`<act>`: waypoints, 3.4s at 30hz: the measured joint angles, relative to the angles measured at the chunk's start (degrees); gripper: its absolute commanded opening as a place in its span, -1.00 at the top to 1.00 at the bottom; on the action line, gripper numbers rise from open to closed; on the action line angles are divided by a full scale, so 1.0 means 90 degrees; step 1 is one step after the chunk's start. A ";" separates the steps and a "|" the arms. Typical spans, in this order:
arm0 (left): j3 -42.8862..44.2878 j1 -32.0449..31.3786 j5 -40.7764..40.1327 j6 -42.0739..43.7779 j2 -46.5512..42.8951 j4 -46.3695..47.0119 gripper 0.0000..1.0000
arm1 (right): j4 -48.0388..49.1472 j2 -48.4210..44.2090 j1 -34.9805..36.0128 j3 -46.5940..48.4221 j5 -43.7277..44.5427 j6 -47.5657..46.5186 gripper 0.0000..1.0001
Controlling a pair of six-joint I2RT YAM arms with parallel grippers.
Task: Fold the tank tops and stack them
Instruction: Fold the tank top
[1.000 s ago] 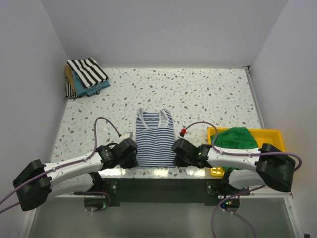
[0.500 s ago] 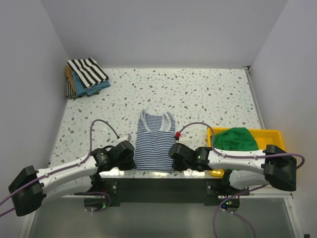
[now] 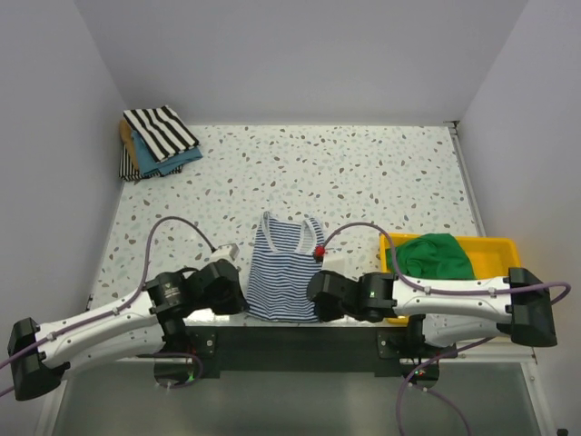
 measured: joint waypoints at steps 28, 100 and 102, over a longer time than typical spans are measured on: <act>0.6596 0.4027 0.0435 0.2115 0.7830 0.3509 0.73 | 0.0444 0.5022 -0.6288 0.5464 -0.1749 -0.2849 0.75; 0.3143 0.3317 0.0233 0.2140 0.5059 0.3917 0.56 | 0.2035 0.0240 -0.4184 -0.0240 -0.0860 -0.1173 0.07; 0.2769 0.2956 0.0228 0.2157 0.5064 0.3832 0.61 | 0.2042 0.0610 -0.4350 0.0313 -0.0763 -0.1387 0.14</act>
